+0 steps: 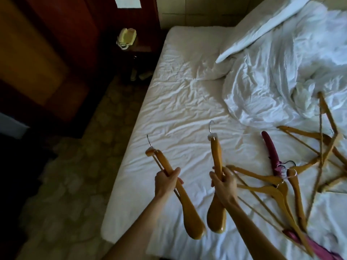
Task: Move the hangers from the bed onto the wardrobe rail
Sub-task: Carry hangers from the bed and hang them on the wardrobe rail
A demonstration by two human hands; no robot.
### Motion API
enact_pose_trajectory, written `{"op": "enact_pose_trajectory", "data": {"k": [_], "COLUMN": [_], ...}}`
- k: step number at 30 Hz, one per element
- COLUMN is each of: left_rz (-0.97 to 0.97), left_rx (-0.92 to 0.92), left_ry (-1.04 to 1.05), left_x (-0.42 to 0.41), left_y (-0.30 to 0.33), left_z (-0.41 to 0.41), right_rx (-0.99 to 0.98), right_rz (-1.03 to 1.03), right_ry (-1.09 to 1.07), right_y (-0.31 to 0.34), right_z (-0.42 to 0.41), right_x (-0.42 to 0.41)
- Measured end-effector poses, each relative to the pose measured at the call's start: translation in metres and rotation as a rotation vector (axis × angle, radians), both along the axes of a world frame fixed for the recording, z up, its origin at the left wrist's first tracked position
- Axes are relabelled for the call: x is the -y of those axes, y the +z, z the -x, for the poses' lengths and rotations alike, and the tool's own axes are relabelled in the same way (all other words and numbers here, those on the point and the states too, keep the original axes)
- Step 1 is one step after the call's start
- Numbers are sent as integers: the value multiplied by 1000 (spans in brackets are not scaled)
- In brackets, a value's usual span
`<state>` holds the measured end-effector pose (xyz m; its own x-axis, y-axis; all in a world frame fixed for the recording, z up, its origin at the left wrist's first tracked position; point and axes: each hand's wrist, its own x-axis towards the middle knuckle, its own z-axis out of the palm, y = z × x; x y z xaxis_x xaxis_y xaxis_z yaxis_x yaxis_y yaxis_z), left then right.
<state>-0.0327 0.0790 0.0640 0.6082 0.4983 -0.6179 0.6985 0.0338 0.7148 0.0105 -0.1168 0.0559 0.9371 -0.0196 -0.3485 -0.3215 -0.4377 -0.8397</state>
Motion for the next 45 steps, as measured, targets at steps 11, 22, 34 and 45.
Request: {"op": "enact_pose_trajectory", "data": {"k": [11,22,34,45], "left_rz": [-53,-195,-293,-334], "left_rx": [33,168,232,375], "left_ry": [458,856,1048,1056], "left_x": [-41,-135,-335,-605], "left_y": [108,142,178,196], "left_z": [263,565,794,859], "right_rx": [73,-5,-26,-51], "right_rz": [-105,-148,-249,-357], "right_ry": [865,1528,1682,1576], "right_y": [115,150,189,192], "right_z": [162,430,673,729], "right_x": [-133,-330,-546,-808]}}
